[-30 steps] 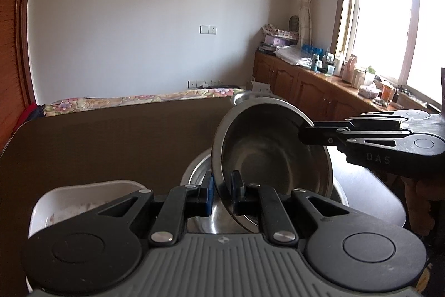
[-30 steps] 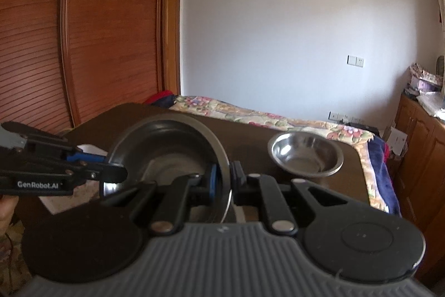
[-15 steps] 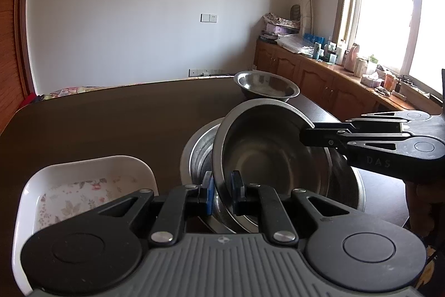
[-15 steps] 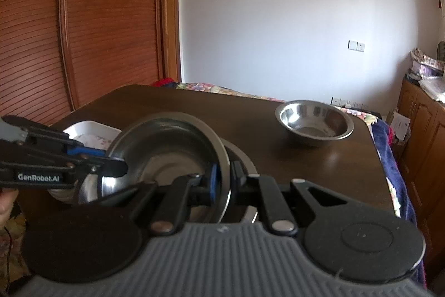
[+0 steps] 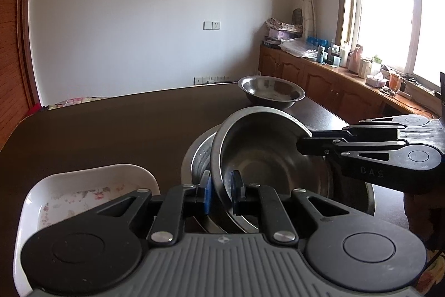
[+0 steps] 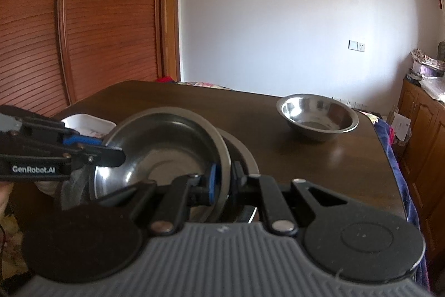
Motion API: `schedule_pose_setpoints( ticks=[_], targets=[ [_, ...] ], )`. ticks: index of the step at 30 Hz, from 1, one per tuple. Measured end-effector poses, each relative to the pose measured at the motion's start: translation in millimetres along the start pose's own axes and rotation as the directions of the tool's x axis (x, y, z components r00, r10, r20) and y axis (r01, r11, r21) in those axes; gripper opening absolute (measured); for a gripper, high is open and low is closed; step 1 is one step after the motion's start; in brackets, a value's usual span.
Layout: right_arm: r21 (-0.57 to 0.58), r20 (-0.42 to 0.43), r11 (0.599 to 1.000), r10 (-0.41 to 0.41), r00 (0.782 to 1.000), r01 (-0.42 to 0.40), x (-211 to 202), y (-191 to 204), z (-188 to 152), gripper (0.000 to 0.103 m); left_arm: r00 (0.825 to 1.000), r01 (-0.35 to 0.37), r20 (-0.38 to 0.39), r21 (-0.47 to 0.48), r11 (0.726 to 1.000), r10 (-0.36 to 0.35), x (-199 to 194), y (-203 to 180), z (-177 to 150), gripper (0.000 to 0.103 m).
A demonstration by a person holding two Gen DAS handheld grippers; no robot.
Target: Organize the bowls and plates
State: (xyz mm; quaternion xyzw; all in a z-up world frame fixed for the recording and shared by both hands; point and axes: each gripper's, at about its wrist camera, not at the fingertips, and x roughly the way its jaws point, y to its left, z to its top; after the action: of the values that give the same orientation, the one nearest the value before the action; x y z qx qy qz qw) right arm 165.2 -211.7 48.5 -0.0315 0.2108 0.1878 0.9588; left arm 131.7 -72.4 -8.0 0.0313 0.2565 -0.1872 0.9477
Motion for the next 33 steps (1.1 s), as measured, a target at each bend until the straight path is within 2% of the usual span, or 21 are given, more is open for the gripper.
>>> schedule_pose_setpoints(
  ticks=[9, 11, 12, 15, 17, 24, 26, 28, 30, 33],
  targets=[
    [0.009, 0.048, 1.000, -0.010, 0.999, 0.010, -4, 3, -5, 0.017, 1.000, -0.012, 0.027, 0.008, 1.000, 0.012, -7, -6, -3, 0.055],
    [0.002, 0.065, 1.000, -0.010, 0.998, 0.010, -7, 6, -5, 0.032, 0.999, -0.015, 0.037, 0.012, 1.000, 0.014, -10, -7, -2, 0.059],
    [0.006, 0.070, 1.000, -0.002, 0.998, 0.002, -8, 6, -4, 0.036, 0.999, -0.019, 0.044, 0.015, 1.000, 0.018, -11, -7, -1, 0.059],
    [-0.001, 0.092, 1.000, -0.013, 0.996, 0.013, -11, 10, -1, 0.037, 0.998, -0.020, 0.058, 0.011, 1.000, 0.020, -15, -8, 0, 0.064],
    [0.003, 0.108, 1.000, -0.013, 0.994, 0.013, -14, 10, 0, 0.037, 0.997, -0.032, 0.075, 0.015, 0.999, 0.031, -19, -9, -1, 0.073],
    [0.046, 0.159, 0.999, -0.030, 0.987, 0.023, -30, 11, -1, 0.043, 0.988, -0.059, 0.142, 0.003, 0.998, 0.058, -38, -11, -2, 0.092],
    [0.062, 0.175, 0.998, -0.041, 0.984, 0.031, -37, 12, -4, 0.048, 0.986, -0.062, 0.158, -0.005, 0.998, 0.062, -43, -10, -2, 0.099],
    [0.075, 0.185, 0.996, -0.050, 0.981, 0.037, -41, 11, -5, 0.054, 0.982, -0.072, 0.175, -0.007, 0.997, 0.072, -47, -10, -2, 0.103],
    [0.091, 0.195, 0.995, -0.065, 0.979, 0.048, -45, 9, -6, 0.057, 0.977, -0.086, 0.193, -0.005, 0.996, 0.085, -50, -12, -1, 0.103],
    [0.102, 0.212, 0.992, -0.092, 0.973, 0.072, -52, 8, -10, 0.072, 0.973, -0.089, 0.210, -0.018, 0.996, 0.091, -54, -13, -2, 0.103]
  ],
)
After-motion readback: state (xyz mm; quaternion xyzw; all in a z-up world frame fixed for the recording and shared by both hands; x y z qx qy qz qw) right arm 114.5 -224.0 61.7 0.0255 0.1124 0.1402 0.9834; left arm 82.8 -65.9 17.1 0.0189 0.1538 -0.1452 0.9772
